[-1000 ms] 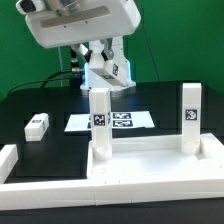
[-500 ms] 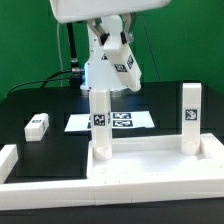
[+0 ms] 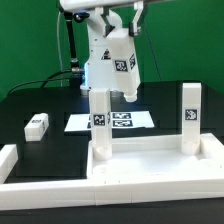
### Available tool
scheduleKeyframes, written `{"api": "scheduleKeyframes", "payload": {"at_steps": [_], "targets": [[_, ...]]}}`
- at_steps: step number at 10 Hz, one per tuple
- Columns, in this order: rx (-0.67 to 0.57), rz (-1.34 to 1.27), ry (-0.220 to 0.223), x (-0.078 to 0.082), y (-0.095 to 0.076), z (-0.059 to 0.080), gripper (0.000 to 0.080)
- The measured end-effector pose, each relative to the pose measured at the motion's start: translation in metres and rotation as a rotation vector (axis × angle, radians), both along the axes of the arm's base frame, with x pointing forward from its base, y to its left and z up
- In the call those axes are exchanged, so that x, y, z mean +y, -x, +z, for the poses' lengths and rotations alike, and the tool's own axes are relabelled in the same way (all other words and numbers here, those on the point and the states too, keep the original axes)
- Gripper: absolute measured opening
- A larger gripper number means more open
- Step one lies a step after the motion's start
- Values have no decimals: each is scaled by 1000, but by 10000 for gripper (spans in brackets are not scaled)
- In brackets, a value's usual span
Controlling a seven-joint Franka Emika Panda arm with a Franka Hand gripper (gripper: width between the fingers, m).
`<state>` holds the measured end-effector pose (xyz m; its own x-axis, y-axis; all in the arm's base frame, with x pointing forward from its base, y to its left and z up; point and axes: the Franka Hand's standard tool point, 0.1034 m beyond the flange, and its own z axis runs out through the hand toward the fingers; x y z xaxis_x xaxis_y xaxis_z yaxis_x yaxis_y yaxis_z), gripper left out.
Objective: Assemble desk
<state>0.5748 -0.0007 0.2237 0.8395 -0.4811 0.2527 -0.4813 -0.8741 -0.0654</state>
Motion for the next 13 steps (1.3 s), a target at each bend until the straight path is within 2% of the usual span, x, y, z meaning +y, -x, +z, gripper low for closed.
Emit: {"api": "scheduleKeyframes", "payload": {"at_steps": [1, 2, 3, 4, 5, 6, 9, 11, 13], "targets": [[-70, 34, 49, 16, -16, 3, 291], [-90, 35, 56, 28, -21, 1, 291], [-169, -33, 21, 53, -30, 6, 291], [-282, -108, -73, 95, -31, 8, 291], [-311, -126, -124, 120, -23, -2, 291], [-323, -109, -126, 129, -23, -5, 291], [-310, -92, -129, 127, -25, -6, 291], [-310, 78, -19, 113, -36, -19, 291], [-346, 212, 64, 103, -53, -26, 291]]}}
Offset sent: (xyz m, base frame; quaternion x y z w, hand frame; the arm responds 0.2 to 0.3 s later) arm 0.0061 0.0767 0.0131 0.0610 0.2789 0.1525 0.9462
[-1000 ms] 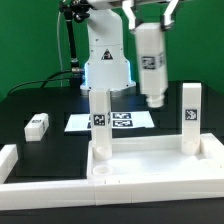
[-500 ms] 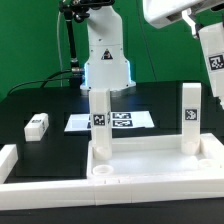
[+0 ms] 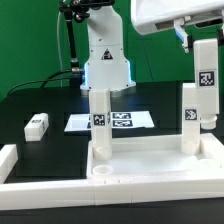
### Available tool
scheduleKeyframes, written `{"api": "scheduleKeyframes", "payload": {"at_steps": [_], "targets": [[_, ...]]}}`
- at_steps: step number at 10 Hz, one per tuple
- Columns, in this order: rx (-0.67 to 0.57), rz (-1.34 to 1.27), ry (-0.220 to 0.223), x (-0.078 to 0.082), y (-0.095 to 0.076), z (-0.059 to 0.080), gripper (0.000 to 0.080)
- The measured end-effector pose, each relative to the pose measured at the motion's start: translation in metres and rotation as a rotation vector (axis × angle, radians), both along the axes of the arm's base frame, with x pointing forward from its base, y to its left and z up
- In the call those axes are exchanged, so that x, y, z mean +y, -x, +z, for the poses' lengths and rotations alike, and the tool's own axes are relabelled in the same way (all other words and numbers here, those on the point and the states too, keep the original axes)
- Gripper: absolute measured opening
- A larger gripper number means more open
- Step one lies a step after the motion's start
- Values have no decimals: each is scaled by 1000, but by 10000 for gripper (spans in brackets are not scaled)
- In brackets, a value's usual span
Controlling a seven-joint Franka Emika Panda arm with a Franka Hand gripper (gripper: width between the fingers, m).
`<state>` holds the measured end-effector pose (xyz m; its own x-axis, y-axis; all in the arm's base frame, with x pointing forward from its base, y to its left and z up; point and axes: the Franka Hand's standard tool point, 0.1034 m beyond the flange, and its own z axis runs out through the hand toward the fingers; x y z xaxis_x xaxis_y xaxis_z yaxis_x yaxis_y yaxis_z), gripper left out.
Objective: Assemble desk
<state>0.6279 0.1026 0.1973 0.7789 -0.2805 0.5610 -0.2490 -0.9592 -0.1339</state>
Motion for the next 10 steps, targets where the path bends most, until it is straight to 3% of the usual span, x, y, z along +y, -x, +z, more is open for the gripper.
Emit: {"api": "scheduleKeyframes", "payload": {"at_steps": [5, 7, 10], "targets": [[-12, 12, 8, -3, 0, -5, 291], [8, 52, 61, -7, 0, -22, 291], [21, 29, 53, 0, -3, -39, 291]]}}
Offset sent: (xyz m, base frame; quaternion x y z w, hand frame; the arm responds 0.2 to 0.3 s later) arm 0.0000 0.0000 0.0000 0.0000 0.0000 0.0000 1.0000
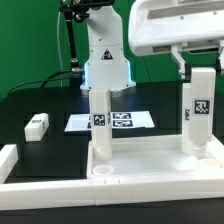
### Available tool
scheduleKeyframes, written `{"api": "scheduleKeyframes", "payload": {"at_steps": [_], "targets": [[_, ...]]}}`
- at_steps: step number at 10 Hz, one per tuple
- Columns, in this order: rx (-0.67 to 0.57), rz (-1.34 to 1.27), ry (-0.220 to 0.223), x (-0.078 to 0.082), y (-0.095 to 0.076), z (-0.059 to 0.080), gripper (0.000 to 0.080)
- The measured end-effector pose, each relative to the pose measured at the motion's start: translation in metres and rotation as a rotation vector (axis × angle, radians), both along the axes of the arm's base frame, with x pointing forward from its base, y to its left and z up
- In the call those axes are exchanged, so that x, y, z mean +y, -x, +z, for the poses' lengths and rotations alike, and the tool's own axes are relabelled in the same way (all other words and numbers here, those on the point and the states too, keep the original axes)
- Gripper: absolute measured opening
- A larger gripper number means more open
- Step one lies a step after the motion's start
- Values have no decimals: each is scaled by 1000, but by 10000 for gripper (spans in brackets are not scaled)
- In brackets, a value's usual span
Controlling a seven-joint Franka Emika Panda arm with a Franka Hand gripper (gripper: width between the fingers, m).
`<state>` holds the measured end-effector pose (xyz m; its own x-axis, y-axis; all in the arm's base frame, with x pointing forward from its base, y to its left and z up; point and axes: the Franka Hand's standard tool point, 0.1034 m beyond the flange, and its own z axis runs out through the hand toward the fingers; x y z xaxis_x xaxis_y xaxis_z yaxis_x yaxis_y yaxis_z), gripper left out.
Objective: Assemble desk
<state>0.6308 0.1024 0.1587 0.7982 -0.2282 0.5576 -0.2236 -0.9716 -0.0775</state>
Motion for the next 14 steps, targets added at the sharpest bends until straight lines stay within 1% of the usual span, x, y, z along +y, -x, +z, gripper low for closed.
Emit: {"api": "scheduleKeyframes", "payload": {"at_steps": [1, 3, 5, 11, 14], "targets": [[3, -3, -3, 1, 1, -3, 291], [13, 2, -4, 11, 4, -11, 291], [14, 8, -4, 17, 5, -13, 291], [-12, 19, 1, 18, 2, -13, 291], [-16, 33, 13, 16, 1, -13, 291]]}}
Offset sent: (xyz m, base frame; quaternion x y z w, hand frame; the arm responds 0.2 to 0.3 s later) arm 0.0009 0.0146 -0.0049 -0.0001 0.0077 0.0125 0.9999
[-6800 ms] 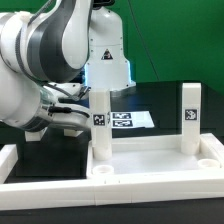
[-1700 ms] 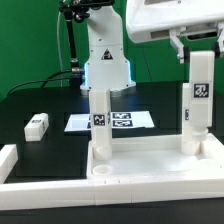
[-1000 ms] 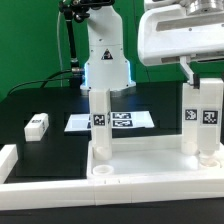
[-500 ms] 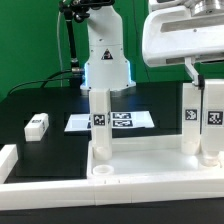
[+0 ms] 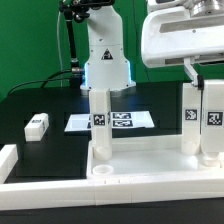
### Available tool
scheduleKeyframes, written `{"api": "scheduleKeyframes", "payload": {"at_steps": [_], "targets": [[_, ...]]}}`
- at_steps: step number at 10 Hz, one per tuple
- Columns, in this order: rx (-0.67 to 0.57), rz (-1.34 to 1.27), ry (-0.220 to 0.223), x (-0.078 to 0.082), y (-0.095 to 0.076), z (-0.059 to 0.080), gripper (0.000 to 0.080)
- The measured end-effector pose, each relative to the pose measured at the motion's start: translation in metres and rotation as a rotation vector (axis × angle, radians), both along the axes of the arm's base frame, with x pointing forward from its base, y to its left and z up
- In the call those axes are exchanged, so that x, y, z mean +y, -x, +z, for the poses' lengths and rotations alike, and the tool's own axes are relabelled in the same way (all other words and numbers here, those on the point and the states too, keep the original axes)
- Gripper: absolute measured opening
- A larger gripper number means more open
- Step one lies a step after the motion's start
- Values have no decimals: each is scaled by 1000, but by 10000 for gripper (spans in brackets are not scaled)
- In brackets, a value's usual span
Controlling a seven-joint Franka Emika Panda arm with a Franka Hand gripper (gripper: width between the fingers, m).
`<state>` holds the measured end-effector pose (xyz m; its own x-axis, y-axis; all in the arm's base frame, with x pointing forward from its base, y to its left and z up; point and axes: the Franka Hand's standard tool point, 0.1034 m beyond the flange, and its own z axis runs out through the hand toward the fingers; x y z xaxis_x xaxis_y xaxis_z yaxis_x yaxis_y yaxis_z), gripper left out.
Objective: Assemble desk
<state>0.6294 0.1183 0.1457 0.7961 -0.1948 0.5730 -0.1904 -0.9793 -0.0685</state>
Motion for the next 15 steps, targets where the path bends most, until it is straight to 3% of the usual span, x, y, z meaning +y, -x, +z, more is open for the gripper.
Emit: {"api": "scheduleKeyframes", "payload": {"at_steps": [8, 15], "targets": [[1, 20, 26, 1, 3, -15, 291], [-32, 23, 31, 0, 1, -14, 291]]}}
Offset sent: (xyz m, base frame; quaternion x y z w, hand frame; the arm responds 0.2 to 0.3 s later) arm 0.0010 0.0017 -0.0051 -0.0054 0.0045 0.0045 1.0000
